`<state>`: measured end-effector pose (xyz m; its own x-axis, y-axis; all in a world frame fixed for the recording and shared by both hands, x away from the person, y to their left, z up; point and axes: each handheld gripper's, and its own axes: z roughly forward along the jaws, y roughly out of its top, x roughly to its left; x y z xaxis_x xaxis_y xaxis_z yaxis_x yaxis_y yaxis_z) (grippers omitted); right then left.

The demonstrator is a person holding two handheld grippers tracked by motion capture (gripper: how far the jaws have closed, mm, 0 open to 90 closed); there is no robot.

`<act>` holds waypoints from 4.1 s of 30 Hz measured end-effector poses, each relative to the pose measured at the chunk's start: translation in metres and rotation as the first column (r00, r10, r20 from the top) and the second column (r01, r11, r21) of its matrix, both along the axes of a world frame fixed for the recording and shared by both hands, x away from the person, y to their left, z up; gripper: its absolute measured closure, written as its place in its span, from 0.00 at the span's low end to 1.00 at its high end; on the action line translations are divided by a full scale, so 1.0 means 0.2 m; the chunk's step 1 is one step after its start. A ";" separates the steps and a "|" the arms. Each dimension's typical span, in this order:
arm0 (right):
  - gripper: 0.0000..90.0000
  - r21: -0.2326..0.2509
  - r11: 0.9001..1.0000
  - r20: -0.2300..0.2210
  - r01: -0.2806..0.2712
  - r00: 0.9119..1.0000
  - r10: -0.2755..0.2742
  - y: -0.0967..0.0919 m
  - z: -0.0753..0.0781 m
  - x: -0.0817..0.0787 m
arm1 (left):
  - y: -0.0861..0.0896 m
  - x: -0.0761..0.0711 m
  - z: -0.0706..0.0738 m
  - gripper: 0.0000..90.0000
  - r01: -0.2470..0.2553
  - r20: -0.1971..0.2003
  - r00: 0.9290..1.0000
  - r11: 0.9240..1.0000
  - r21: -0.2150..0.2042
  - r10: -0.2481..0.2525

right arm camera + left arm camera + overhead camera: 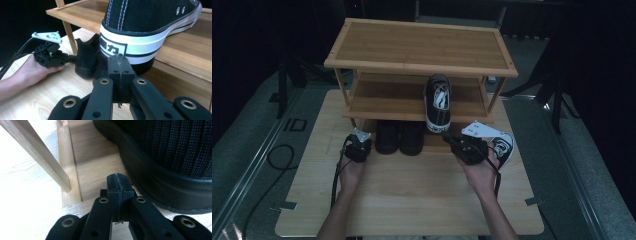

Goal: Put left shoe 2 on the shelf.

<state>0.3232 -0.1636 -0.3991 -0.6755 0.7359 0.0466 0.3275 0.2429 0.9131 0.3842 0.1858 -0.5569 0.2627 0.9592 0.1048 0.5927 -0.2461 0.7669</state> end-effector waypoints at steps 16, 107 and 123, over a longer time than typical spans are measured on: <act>1.00 -0.028 0.999 -0.007 0.019 1.000 -0.020 0.03 -0.04 0.09 | 0.00 0.00 0.00 1.00 -0.001 -0.001 1.000 1.000 -0.006 0.001; 0.69 -0.193 0.949 -0.178 0.248 0.943 -0.283 -0.42 -0.20 0.12 | 0.07 -0.09 0.00 0.71 0.006 0.008 1.000 0.987 -0.160 -0.005; 0.66 -0.281 0.857 -0.245 0.431 0.831 -0.499 -0.70 -0.31 0.11 | 0.09 -0.19 -0.02 0.68 0.026 0.032 0.999 0.984 -0.174 -0.020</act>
